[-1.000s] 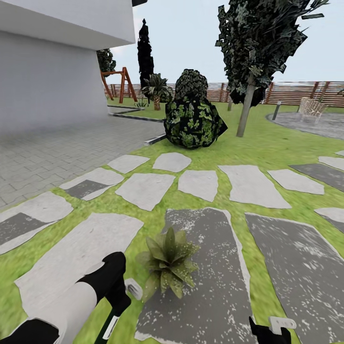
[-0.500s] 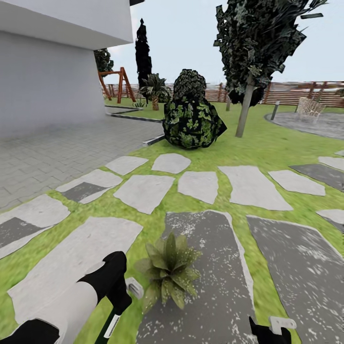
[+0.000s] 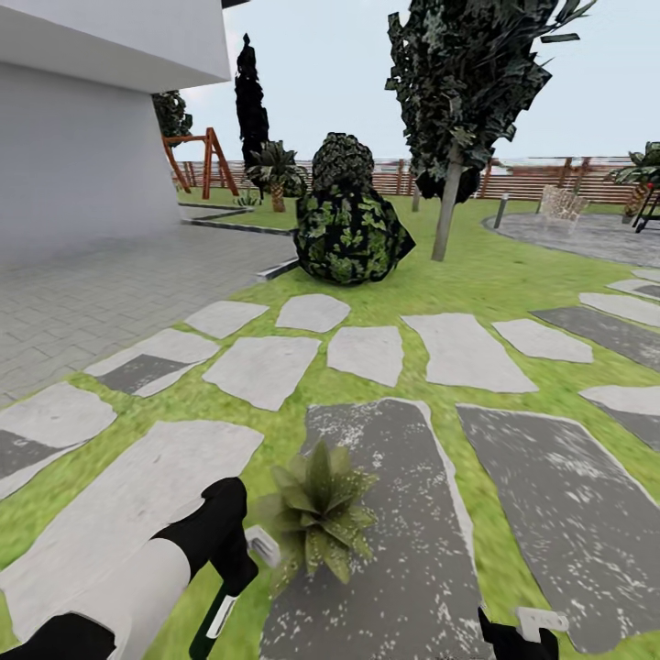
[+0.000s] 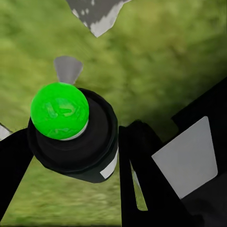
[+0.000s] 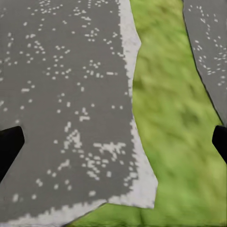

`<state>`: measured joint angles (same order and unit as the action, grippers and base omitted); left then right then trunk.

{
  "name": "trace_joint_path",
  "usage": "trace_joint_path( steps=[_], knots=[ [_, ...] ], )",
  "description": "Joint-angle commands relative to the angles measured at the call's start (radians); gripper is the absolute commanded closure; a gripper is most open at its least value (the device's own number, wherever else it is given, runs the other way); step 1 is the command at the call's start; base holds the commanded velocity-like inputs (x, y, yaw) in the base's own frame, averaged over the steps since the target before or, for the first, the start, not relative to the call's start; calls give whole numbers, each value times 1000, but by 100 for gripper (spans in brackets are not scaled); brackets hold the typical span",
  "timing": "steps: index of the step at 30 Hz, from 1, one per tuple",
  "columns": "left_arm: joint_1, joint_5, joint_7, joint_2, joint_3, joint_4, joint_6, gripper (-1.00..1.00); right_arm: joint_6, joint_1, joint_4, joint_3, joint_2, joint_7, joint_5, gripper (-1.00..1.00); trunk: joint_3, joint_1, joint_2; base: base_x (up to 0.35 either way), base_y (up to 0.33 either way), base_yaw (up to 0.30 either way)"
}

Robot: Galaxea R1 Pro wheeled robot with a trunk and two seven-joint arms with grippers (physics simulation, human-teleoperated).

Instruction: Pick up the pesticide atomizer in the garden and spray insectifuge to fully cover both potted plants in the garden.

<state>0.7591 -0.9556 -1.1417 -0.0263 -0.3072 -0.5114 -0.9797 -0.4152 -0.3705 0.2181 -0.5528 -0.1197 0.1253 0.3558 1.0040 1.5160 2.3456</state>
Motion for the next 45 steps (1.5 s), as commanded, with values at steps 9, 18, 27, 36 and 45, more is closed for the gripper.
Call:
trace_joint_path(
  steps=[9,18,27,36,45],
  knots=[
    [10,-9,-12,-8,0,-5,-6,100,-4,-1,0,-9,0,7,5,-100,1,0,0,-10,105,0],
    [2,-8,-12,-4,-3,2,-6,100,-4,-1,0,-9,0,7,5,-100,1,0,0,0,0,0],
    [-8,-7,-6,-1,8,-1,-4,100,-4,-1,0,-9,0,7,5,-100,1,0,0,70,19,0],
    [-6,-7,-4,-8,3,-4,-4,100,-4,-1,0,-9,0,7,5,-100,1,0,0,183,82,-65],
    [-10,-5,-4,15,11,0,0,100,-4,-1,0,-8,0,8,5,-100,1,0,0,2,1,-228]
  ],
)
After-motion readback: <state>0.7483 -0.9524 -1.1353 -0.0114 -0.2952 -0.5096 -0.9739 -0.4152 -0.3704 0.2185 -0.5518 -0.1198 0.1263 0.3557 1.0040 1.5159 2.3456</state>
